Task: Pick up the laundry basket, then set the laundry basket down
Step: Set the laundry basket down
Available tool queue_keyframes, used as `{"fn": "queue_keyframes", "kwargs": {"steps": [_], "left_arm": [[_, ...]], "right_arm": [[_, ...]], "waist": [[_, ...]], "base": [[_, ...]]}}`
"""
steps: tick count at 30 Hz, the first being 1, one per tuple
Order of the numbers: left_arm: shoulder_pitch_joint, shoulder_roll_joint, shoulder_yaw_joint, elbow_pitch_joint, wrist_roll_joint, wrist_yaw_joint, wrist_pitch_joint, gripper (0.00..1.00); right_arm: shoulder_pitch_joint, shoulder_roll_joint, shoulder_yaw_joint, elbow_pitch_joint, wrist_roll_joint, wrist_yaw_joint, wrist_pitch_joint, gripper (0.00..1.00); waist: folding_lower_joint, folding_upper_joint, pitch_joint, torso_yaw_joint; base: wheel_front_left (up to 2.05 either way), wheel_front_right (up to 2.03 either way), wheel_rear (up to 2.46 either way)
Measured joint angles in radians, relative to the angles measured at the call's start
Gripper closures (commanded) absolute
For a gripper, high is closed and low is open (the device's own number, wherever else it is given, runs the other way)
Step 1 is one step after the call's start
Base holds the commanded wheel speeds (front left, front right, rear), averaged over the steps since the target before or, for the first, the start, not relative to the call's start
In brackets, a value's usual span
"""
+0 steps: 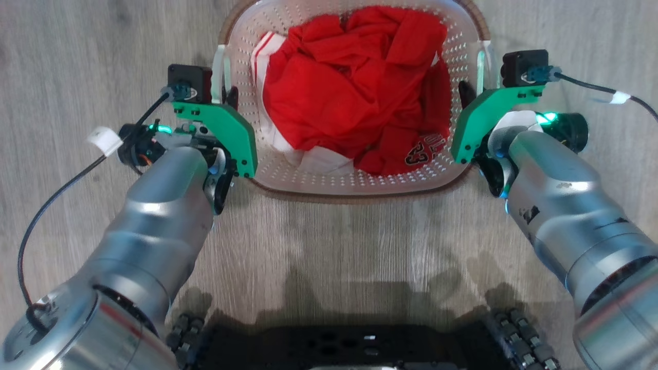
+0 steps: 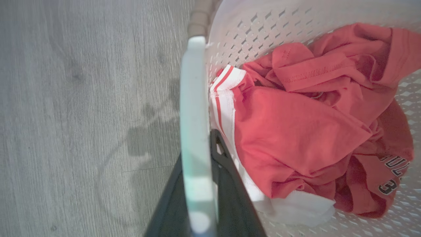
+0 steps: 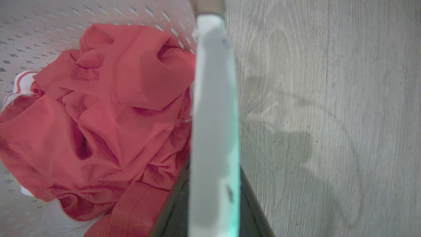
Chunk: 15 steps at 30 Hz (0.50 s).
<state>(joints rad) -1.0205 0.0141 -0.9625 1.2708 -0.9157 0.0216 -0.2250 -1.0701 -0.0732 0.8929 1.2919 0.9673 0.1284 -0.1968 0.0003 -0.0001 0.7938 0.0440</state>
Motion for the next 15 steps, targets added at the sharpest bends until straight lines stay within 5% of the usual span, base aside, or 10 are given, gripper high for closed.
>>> {"fn": "queue_keyframes", "kwargs": {"steps": [15], "left_arm": [[-0.031,0.000,-0.029,-0.030,0.000,0.029,-0.016,1.00]], "right_arm": [[-0.011,-0.002,-0.173,-0.001,-0.176,0.000,-0.010,1.00]], "waist": [[-0.0003,0.0001,0.116,0.025]], "base": [[0.00,0.00,0.00]]}}
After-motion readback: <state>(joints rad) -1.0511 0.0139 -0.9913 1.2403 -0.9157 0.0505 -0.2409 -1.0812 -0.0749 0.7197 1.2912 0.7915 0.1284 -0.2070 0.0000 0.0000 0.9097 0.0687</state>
